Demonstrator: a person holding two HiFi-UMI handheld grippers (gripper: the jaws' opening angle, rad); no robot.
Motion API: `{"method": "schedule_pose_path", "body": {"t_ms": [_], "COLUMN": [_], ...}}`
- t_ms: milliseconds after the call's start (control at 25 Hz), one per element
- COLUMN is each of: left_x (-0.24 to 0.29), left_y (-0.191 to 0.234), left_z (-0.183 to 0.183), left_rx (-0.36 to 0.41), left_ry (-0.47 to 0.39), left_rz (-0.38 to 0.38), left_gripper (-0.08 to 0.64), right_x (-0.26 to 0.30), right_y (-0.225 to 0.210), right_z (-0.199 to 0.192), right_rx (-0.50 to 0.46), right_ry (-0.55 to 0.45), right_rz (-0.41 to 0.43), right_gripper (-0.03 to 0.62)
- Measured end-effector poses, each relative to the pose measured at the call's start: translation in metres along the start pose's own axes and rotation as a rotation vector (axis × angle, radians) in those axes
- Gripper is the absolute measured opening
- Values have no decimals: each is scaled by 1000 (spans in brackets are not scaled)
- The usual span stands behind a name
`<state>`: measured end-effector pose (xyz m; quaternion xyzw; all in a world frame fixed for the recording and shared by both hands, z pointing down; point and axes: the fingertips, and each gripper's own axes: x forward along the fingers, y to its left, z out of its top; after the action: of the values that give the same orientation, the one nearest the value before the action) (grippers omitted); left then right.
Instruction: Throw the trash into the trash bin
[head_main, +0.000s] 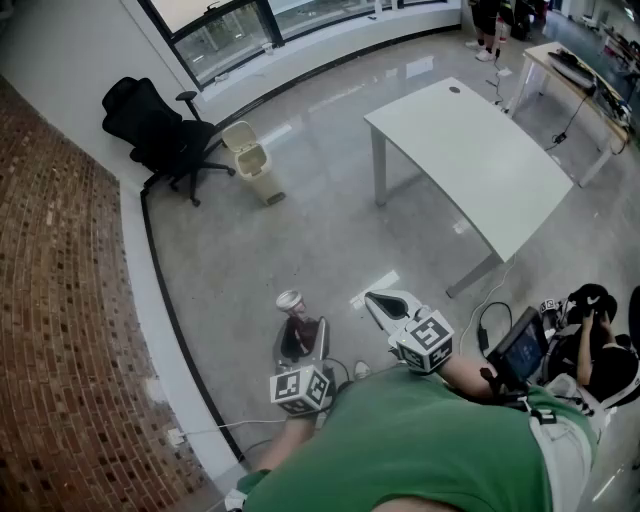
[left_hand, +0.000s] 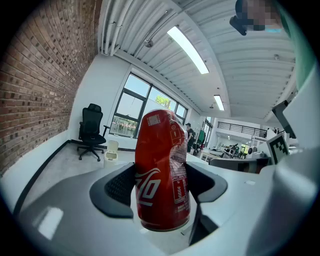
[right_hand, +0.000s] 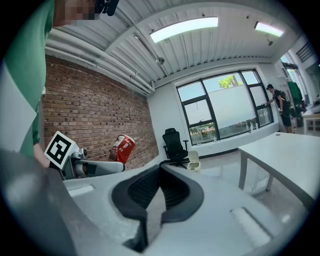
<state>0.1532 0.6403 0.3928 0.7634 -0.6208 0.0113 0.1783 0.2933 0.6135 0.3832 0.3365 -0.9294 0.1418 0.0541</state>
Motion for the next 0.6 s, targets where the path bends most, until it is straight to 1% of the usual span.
{"method": "schedule_pose_path", "body": {"t_ms": [400, 600], "left_x": [1, 2], "left_y": [-1, 0], "left_z": [-2, -3], "left_rx": [-1, -4], "left_ry": [6, 8], "left_rz": [-6, -2], "left_gripper": [328, 328], "right_x": [-1, -1], "right_y": [-1, -1], "right_z": [-2, -2], "right_rx": [5, 23], "right_ry": [-1, -9], "right_rz": [-3, 7], "right_gripper": [3, 3]}}
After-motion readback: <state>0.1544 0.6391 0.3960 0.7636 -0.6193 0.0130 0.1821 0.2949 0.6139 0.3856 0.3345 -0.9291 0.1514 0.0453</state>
